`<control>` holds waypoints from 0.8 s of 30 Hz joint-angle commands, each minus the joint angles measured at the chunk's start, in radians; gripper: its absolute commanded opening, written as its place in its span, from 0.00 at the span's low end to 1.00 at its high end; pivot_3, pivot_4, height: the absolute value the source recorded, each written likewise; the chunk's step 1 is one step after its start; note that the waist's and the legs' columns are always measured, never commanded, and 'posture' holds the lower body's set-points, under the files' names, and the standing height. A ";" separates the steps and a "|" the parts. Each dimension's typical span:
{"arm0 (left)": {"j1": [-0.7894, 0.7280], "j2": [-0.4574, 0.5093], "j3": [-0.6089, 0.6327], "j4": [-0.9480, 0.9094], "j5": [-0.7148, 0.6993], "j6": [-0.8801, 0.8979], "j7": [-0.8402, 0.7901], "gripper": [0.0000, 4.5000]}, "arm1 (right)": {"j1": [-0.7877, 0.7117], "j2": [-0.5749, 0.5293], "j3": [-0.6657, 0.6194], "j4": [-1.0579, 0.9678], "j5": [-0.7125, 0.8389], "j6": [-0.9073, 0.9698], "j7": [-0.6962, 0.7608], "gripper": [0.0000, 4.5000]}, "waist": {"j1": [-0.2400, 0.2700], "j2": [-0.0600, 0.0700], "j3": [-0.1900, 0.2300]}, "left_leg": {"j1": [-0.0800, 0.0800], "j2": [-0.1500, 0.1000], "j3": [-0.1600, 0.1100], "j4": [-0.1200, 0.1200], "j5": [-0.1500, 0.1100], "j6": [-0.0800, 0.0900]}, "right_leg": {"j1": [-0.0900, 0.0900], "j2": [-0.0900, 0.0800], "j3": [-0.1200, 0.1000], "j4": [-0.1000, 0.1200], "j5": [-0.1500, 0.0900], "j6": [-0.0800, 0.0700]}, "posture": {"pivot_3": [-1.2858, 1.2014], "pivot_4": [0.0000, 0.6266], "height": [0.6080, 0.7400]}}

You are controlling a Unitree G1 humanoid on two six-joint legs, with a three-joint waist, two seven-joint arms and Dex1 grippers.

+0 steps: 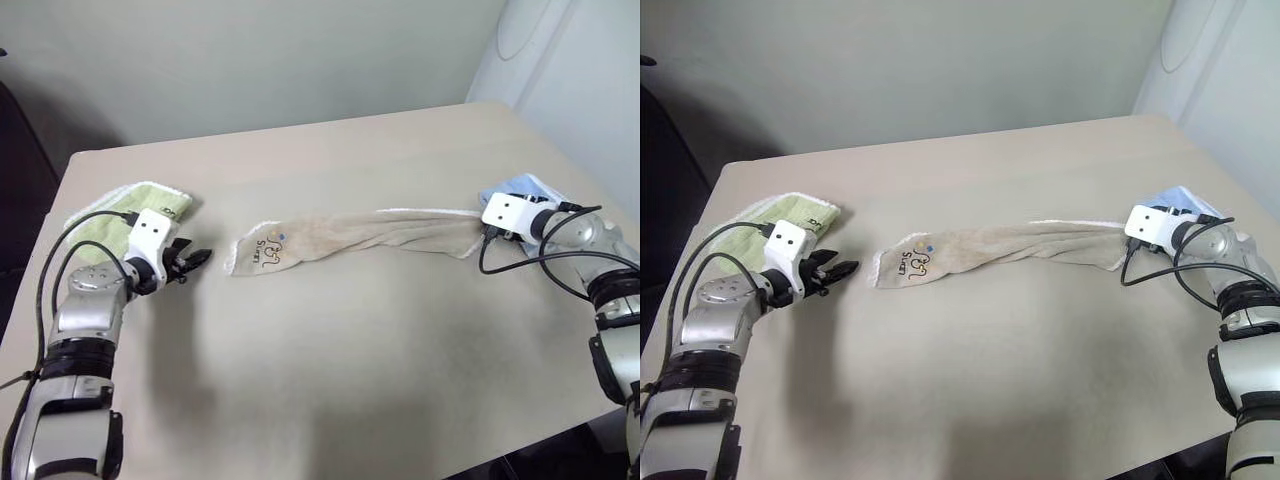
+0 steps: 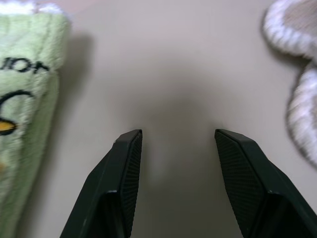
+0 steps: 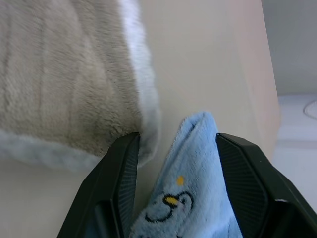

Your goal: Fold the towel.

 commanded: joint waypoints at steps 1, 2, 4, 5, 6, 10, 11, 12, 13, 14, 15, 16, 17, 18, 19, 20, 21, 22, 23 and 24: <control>-0.054 -0.020 0.026 -0.020 -0.018 -0.015 0.005 0.57 | -0.019 0.002 -0.028 -0.042 0.013 -0.023 0.008 0.59 | 0.003 0.000 0.000 | 0.000 0.000 0.000 0.000 0.000 0.000 | 0.000 0.000 0.000 0.000 0.000 0.000 | 0.52 0.24 1.00; -0.070 -0.027 0.040 -0.018 -0.030 -0.012 0.008 0.57 | -0.023 0.004 -0.029 -0.039 0.013 -0.024 0.010 0.59 | 0.003 0.000 0.000 | 0.000 0.000 0.000 0.000 0.000 0.000 | 0.000 0.000 0.000 0.000 0.001 0.000 | 0.52 0.24 1.00; -0.088 -0.037 0.059 -0.021 -0.049 -0.006 0.010 0.57 | -0.027 0.006 -0.028 -0.037 0.009 -0.026 0.010 0.59 | 0.003 0.000 0.000 | -0.001 0.000 0.000 0.001 0.000 0.000 | 0.000 0.000 -0.001 -0.001 0.001 0.000 | 0.52 0.24 1.00; -0.094 -0.040 0.066 -0.024 -0.056 -0.002 0.010 0.57 | -0.028 0.006 -0.027 -0.036 0.006 -0.028 0.011 0.59 | 0.002 0.000 0.000 | -0.001 0.000 0.000 0.001 0.000 0.000 | 0.000 0.000 -0.001 -0.001 0.001 0.000 | 0.52 0.24 1.00; -0.100 -0.050 0.086 -0.049 -0.092 0.021 -0.005 0.57 | -0.035 0.011 -0.027 -0.031 0.006 -0.027 0.013 0.59 | 0.001 0.000 0.000 | -0.001 0.000 0.000 0.000 0.000 0.000 | -0.001 0.000 -0.001 -0.002 0.002 0.000 | 0.52 0.24 1.00; -0.087 -0.064 0.126 -0.152 -0.190 0.108 -0.057 0.57 | -0.048 0.024 -0.032 -0.016 0.020 -0.021 0.039 0.72 | -0.001 0.000 0.000 | -0.002 0.001 0.000 0.000 0.000 0.000 | -0.001 0.000 -0.001 -0.002 0.002 0.000 | 0.52 0.24 1.00; -0.074 -0.060 0.128 -0.183 -0.215 0.135 -0.083 0.57 | -0.051 0.028 -0.032 -0.013 0.020 -0.022 0.042 0.79 | -0.001 0.000 0.000 | -0.001 0.001 0.000 0.000 0.000 0.000 | -0.001 0.000 -0.001 -0.002 0.002 0.000 | 0.52 0.24 1.00; -0.058 -0.051 0.128 -0.213 -0.242 0.162 -0.117 0.57 | -0.056 0.032 -0.030 -0.007 0.017 -0.023 0.040 0.88 | -0.002 0.000 0.000 | -0.001 0.001 0.001 0.000 0.000 0.000 | -0.001 0.000 -0.001 -0.002 0.002 0.000 | 0.52 0.24 1.00; -0.046 -0.044 0.129 -0.234 -0.260 0.182 -0.140 0.57 | -0.059 0.035 -0.029 -0.002 0.013 -0.025 0.037 0.94 | -0.002 0.000 0.000 | -0.001 0.001 0.001 0.000 0.000 0.000 | -0.001 0.000 -0.001 -0.002 0.002 0.000 | 0.52 0.24 1.00; -0.030 -0.034 0.130 -0.260 -0.282 0.211 -0.168 0.57 | -0.063 0.037 -0.027 0.002 0.010 -0.028 0.034 0.99 | -0.002 0.000 0.000 | -0.001 0.001 0.001 0.000 0.000 0.000 | -0.001 0.000 -0.001 -0.002 0.001 0.000 | 0.52 0.24 1.00; -0.007 -0.015 0.124 -0.285 -0.293 0.231 -0.203 0.57 | -0.067 0.038 -0.025 0.005 0.005 -0.032 0.025 0.99 | -0.002 0.000 0.000 | -0.001 0.001 0.001 0.000 0.000 0.000 | -0.001 0.000 -0.001 -0.002 0.001 0.000 | 0.52 0.24 1.00; 0.011 0.001 0.117 -0.300 -0.298 0.246 -0.230 0.57 | -0.072 0.039 -0.024 0.008 0.002 -0.035 0.019 0.99 | -0.003 0.000 0.000 | -0.001 0.001 0.001 0.000 0.000 0.000 | -0.001 0.000 -0.001 -0.002 0.001 0.000 | 0.52 0.24 1.00; 0.029 0.017 0.112 -0.310 -0.302 0.260 -0.256 0.57 | -0.075 0.041 -0.023 0.010 -0.001 -0.038 0.015 0.99 | -0.004 0.000 0.000 | -0.001 0.001 0.001 -0.001 0.000 0.000 | -0.001 0.000 -0.001 -0.002 0.001 0.000 | 0.52 0.24 1.00; 0.042 0.029 0.110 -0.313 -0.306 0.269 -0.275 0.57 | -0.078 0.042 -0.023 0.011 -0.001 -0.041 0.012 0.99 | -0.004 0.000 0.000 | -0.001 0.001 0.001 -0.001 0.000 0.000 | -0.001 0.001 -0.001 -0.002 0.001 0.000 | 0.52 0.24 1.00; 0.048 0.036 0.110 -0.315 -0.309 0.277 -0.284 0.65 | -0.080 0.043 -0.023 0.012 -0.001 -0.043 0.012 1.00 | -0.004 0.000 0.000 | -0.001 0.002 0.001 -0.001 0.000 0.000 | -0.001 0.001 -0.001 -0.002 0.001 0.000 | 0.52 0.24 1.00; 0.056 0.046 0.110 -0.310 -0.307 0.281 -0.296 0.69 | -0.081 0.043 -0.024 0.012 0.001 -0.045 0.013 1.00 | -0.004 0.000 0.000 | -0.001 0.002 0.001 -0.001 0.000 0.000 | -0.001 0.001 -0.001 -0.002 0.001 0.000 | 0.52 0.24 1.00; 0.061 0.054 0.109 -0.306 -0.303 0.283 -0.305 0.75 | -0.081 0.044 -0.025 0.012 0.003 -0.047 0.013 1.00 | -0.004 0.000 0.000 | -0.001 0.002 0.001 0.000 0.000 0.000 | -0.001 0.001 -0.001 -0.002 0.001 0.000 | 0.52 0.24 1.00; 0.064 0.059 0.109 -0.303 -0.300 0.284 -0.310 0.84 | -0.080 0.044 -0.025 0.012 0.003 -0.049 0.013 1.00 | -0.003 0.000 0.000 | -0.001 0.002 0.001 0.000 0.000 0.000 | -0.001 0.001 -0.001 -0.002 0.001 0.000 | 0.52 0.24 1.00; 0.066 0.069 0.107 -0.292 -0.291 0.282 -0.317 0.91 | -0.080 0.044 -0.026 0.011 0.005 -0.052 0.014 1.00 | -0.001 0.000 0.000 | -0.001 0.002 0.001 0.000 0.000 0.000 | -0.001 0.001 -0.001 -0.002 0.001 0.000 | 0.52 0.24 1.00; 0.070 0.078 0.107 -0.288 -0.292 0.286 -0.332 0.99 | -0.078 0.044 -0.028 0.010 0.007 -0.055 0.017 1.00 | 0.000 0.000 0.000 | -0.002 0.002 0.001 0.000 0.000 0.000 | -0.001 0.001 -0.001 -0.002 0.001 -0.001 | 0.52 0.24 1.00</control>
